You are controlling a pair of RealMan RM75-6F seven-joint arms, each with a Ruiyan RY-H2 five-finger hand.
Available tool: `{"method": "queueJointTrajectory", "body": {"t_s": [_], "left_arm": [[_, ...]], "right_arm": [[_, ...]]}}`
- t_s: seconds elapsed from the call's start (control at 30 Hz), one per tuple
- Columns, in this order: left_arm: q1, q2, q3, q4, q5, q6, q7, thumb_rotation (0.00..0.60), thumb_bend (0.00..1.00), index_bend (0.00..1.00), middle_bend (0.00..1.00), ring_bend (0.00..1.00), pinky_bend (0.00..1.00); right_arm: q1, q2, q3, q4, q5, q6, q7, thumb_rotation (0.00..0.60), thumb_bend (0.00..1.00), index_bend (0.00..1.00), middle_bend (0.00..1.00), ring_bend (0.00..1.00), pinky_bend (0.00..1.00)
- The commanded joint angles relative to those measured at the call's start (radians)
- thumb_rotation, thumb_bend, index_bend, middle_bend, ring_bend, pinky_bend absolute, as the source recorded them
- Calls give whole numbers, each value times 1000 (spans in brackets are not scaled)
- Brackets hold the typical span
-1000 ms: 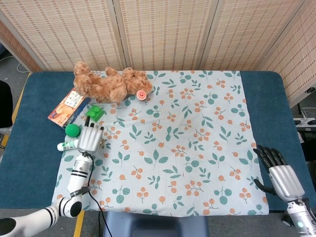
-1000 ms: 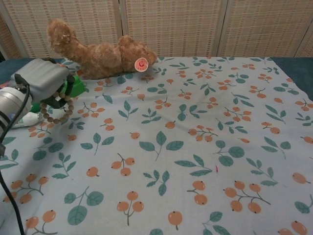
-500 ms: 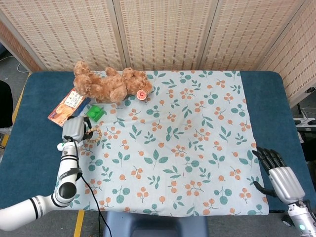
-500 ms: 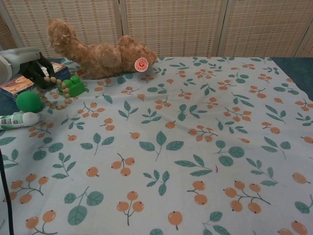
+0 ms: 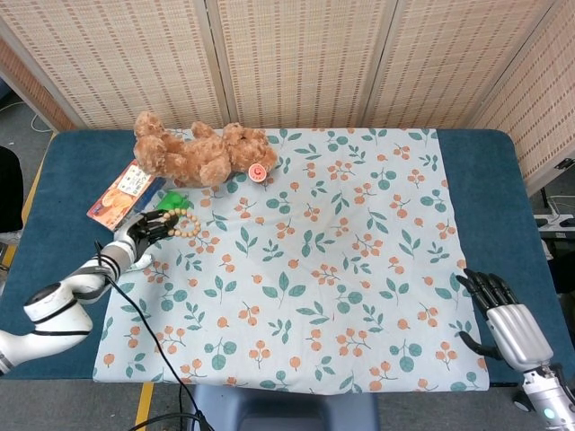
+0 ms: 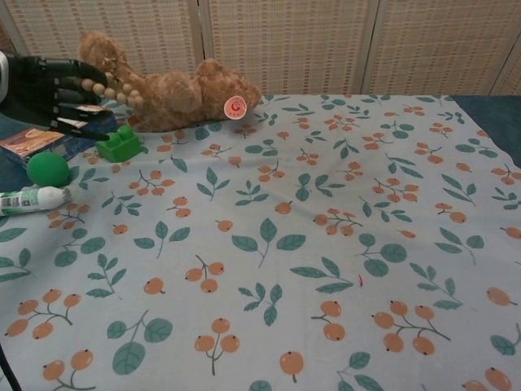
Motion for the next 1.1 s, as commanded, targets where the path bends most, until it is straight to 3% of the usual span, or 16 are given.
{"method": "queueJointTrajectory", "body": {"t_s": [0.03,0.17,0.3,0.57,0.77,0.87,1.1], "left_arm": [[69,83,-25,33,-8,-221,-181,600,887,700,729,482,166],[78,87,14,54,83,-262,-274,600,885,666,719,476,159],[79,53,16,69,245,-183,-351,600,910,684,741,476,159],[134,-58,21,40,752,-45,-420,600,902,670,727,457,150],[216,-155,-15,41,1075,-79,-555,600,885,643,706,442,151],[243,-195,-40,51,1145,-101,-659,600,883,640,705,442,162],[255,-188,-63,116,1121,-254,-854,600,868,511,578,330,163]], "right_arm": [[2,-3,-1,-1,1,-5,-4,600,203,0,0,0,0],[5,-5,-2,-2,4,-14,-11,600,204,0,0,0,0],[8,-5,-5,-5,5,-22,-15,600,203,0,0,0,0],[8,-2,-6,-7,9,-24,-15,600,203,0,0,0,0],[10,-3,-7,-10,11,-31,-17,600,203,0,0,0,0],[12,-2,-8,-11,13,-35,-16,600,202,0,0,0,0],[15,-1,-10,-11,16,-43,-15,600,202,0,0,0,0]]}}
